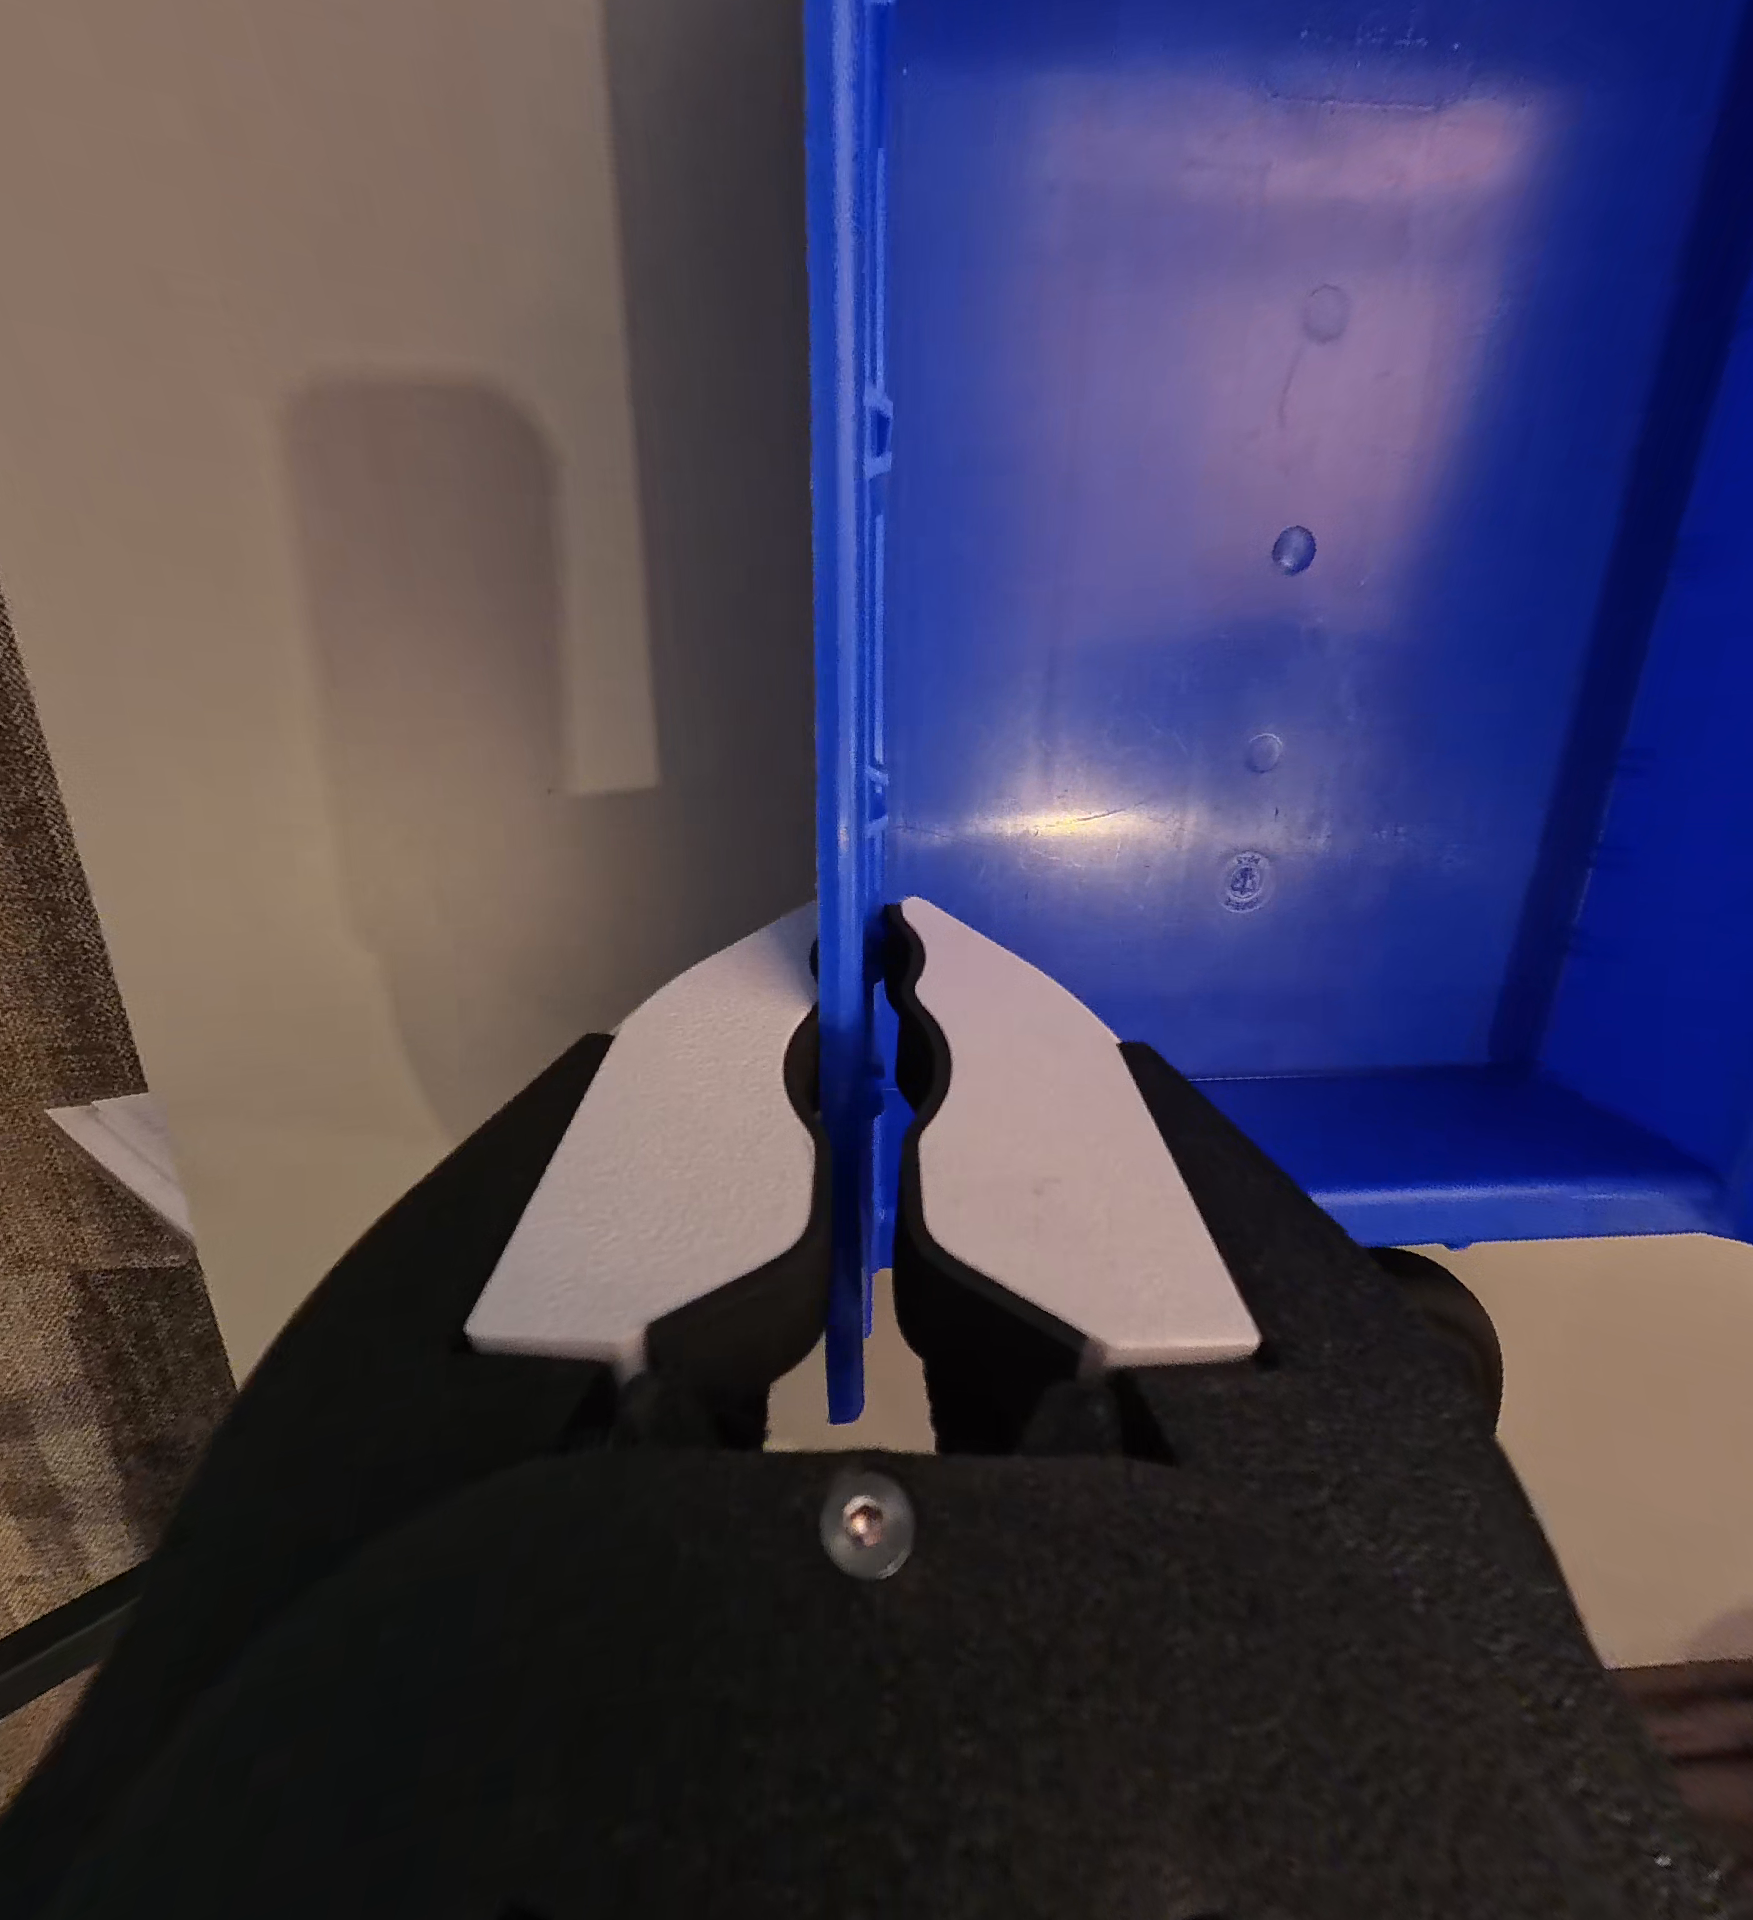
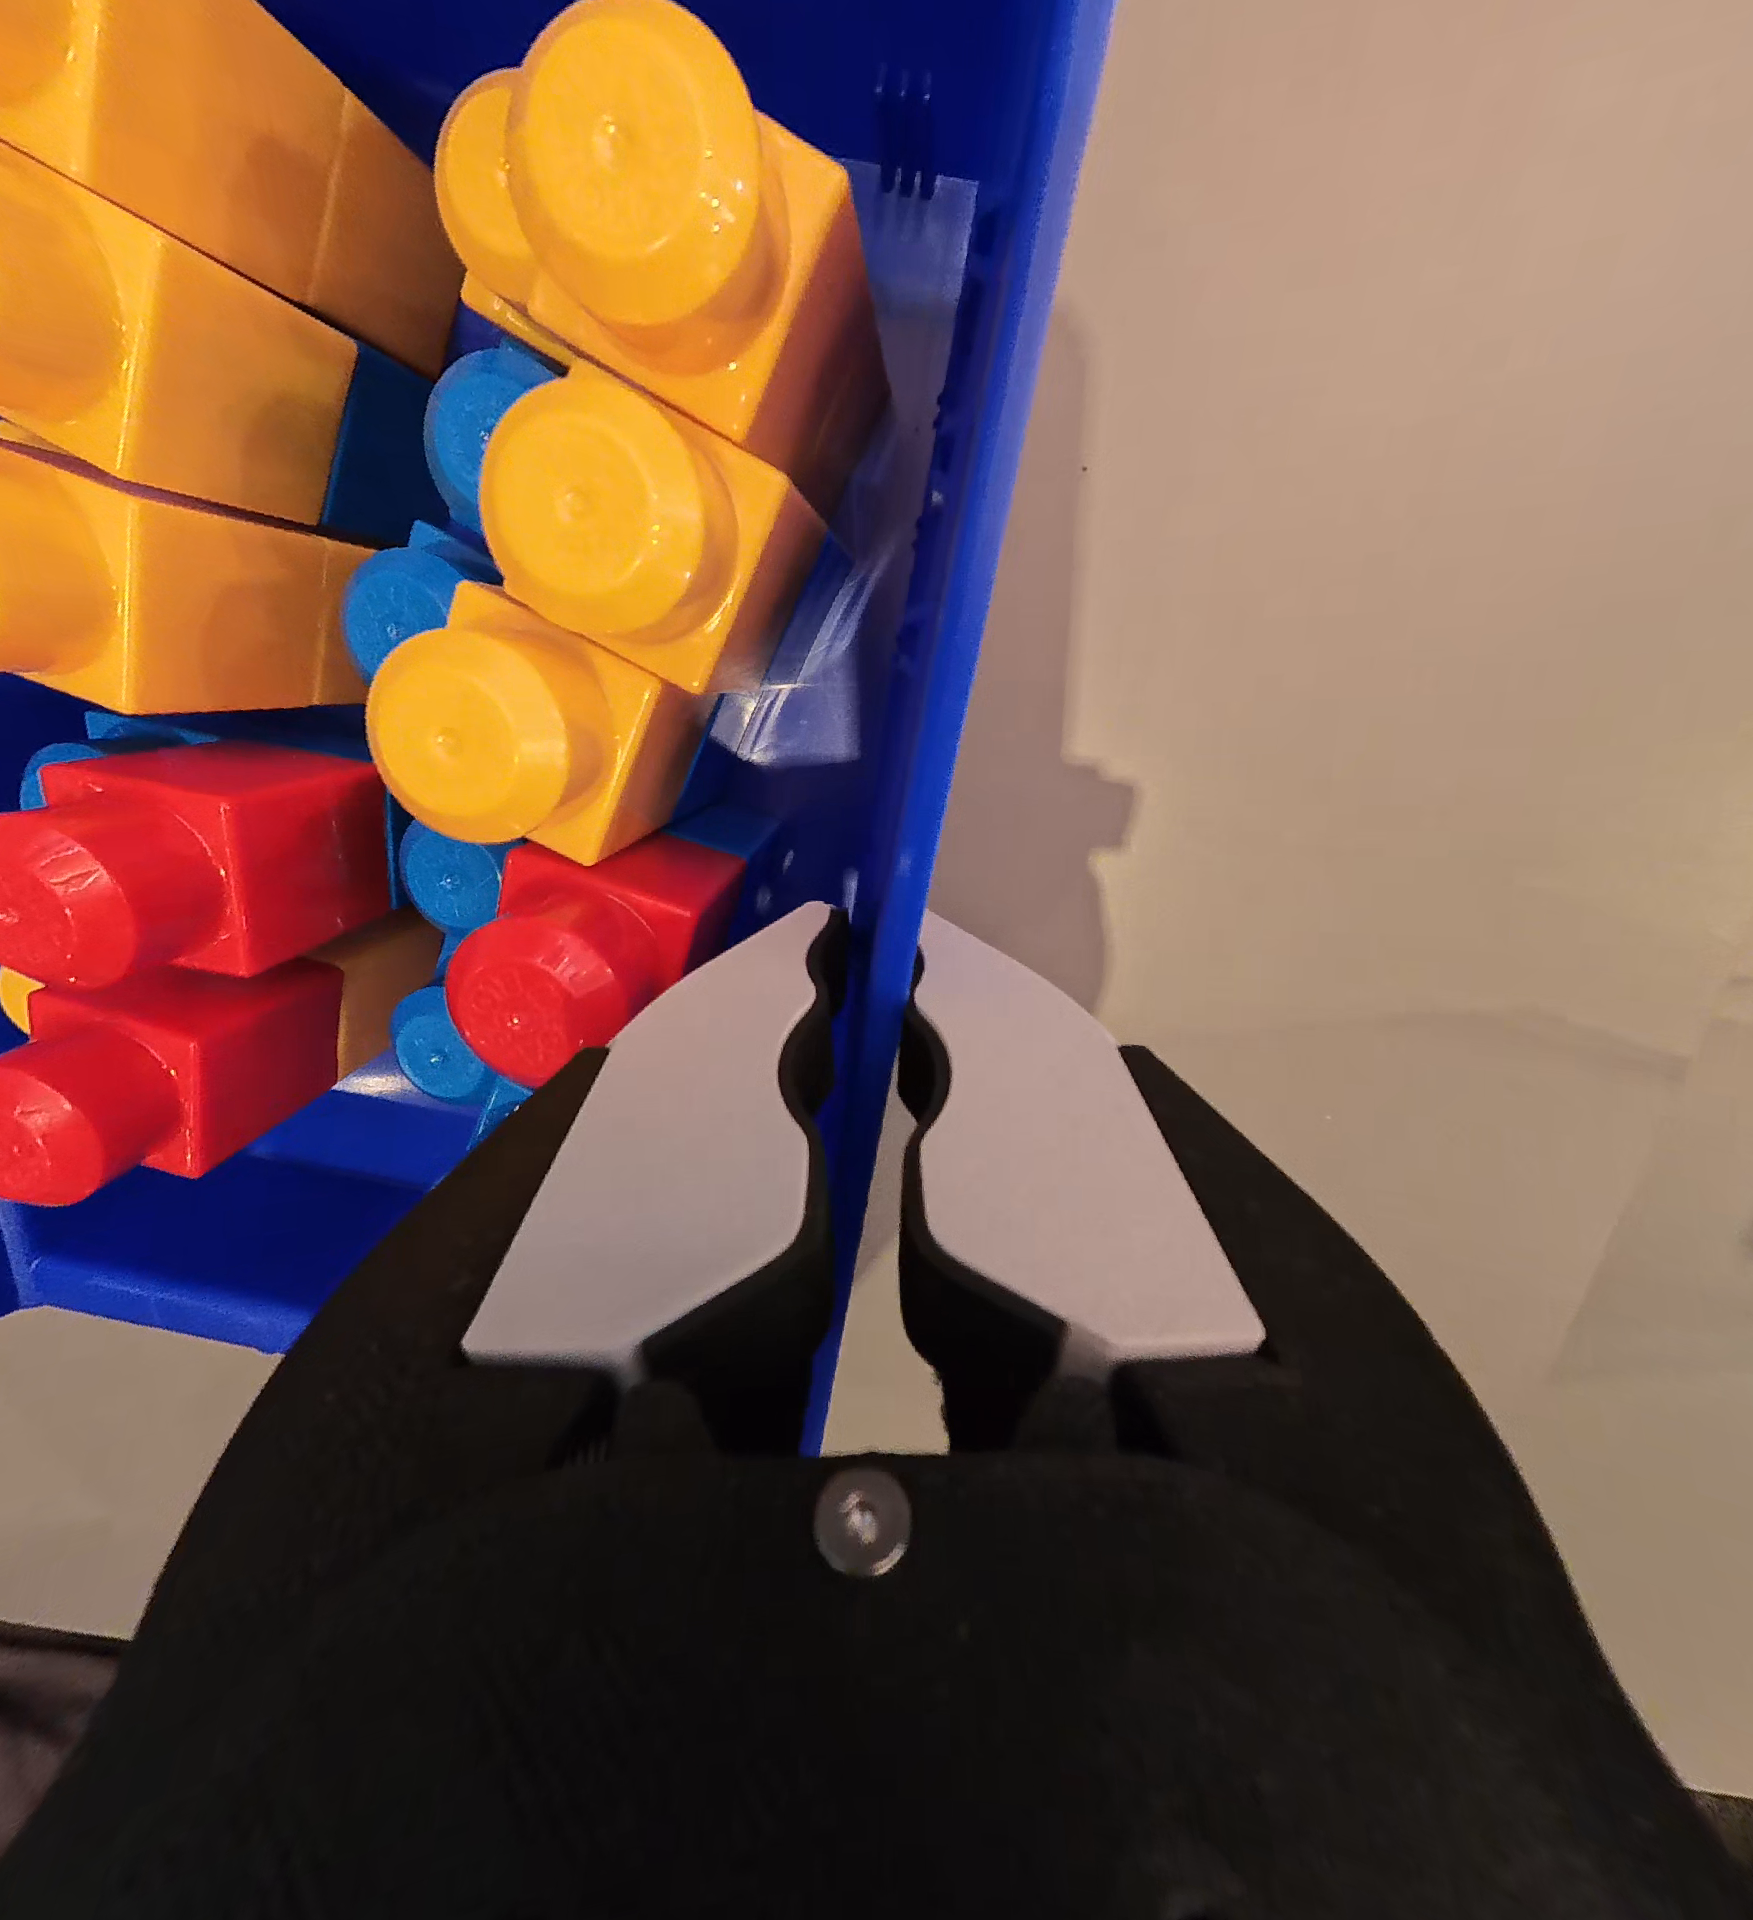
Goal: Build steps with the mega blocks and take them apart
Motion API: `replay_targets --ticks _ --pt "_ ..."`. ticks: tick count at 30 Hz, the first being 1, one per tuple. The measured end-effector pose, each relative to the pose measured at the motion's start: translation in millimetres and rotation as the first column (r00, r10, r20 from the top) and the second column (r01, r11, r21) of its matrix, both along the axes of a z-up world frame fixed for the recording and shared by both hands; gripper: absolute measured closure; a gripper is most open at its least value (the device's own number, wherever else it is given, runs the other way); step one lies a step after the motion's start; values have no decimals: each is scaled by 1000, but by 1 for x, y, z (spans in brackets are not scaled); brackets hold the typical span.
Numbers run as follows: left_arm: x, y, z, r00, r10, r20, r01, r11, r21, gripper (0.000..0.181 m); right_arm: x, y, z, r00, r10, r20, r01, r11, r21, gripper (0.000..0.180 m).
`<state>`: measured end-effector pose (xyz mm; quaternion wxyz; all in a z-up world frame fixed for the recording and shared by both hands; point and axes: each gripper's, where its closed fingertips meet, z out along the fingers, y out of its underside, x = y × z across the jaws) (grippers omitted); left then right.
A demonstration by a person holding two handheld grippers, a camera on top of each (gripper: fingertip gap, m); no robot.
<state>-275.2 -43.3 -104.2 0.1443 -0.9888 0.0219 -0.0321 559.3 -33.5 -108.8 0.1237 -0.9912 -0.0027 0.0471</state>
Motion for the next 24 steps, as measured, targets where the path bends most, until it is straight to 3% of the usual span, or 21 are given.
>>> replay_targets --ticks 24 --pt "23 2 -4 995 -96 -9 96 995 -38 176 0 0 -1 999 16 49 -15 1000 -14 169"
